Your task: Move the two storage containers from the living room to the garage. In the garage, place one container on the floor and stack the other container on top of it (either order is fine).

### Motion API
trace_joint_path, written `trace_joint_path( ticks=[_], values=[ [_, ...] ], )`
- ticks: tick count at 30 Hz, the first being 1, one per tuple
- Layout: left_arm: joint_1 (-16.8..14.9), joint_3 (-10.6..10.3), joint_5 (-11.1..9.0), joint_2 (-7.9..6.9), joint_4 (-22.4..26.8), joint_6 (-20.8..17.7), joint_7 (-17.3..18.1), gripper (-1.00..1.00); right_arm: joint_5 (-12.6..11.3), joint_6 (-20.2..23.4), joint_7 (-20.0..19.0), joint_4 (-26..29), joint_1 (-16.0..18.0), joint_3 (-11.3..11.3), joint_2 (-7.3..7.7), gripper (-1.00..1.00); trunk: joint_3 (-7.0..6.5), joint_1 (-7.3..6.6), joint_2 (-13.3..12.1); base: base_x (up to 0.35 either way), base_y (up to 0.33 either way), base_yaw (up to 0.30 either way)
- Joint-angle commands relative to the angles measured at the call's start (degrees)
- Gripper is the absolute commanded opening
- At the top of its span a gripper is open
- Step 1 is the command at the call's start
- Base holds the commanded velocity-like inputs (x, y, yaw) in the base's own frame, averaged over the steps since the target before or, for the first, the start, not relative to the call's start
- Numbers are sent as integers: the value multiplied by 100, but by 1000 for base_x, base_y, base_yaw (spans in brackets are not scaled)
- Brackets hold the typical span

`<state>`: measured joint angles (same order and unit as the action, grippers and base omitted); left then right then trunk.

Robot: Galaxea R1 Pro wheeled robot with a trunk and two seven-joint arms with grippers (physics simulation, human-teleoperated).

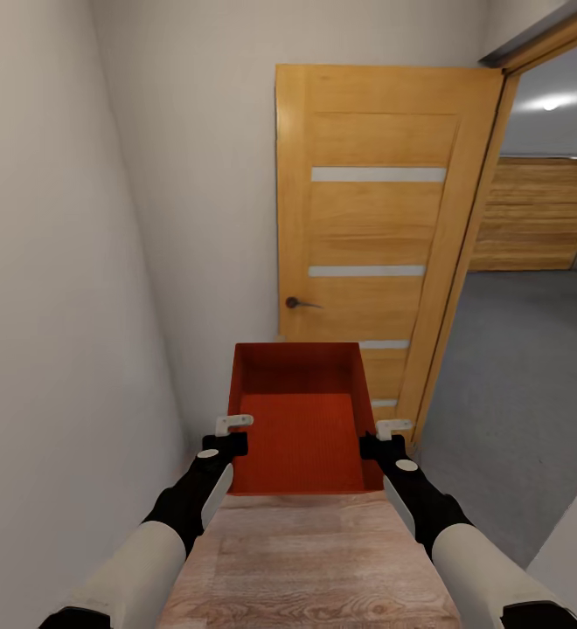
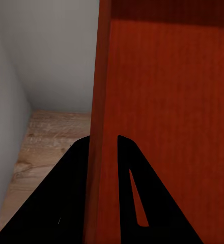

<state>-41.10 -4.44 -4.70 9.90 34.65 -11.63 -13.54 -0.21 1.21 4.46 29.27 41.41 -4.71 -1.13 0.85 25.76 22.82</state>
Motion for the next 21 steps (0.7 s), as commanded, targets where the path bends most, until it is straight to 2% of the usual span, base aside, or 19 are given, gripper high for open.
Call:
trace_joint_path(
  ticks=[1, 11, 21],
  values=[
    [-3, -12, -66, 3, 263, -24, -43, -100, -6, 10, 26, -9, 0, -3, -1, -100, 9, 3, 10, 0, 0, -281],
    [-3, -22, -66, 3, 292, -24, -43, -100, -6, 10, 25, -9, -1, -3, -1, -100, 9, 3, 10, 6, 2, -284],
    [-3, -22, -66, 3, 297, -24, -43, -100, -6, 9, 25, -9, -1, -3, -1, -100, 9, 3, 10, 122, 73, -284]
  ],
)
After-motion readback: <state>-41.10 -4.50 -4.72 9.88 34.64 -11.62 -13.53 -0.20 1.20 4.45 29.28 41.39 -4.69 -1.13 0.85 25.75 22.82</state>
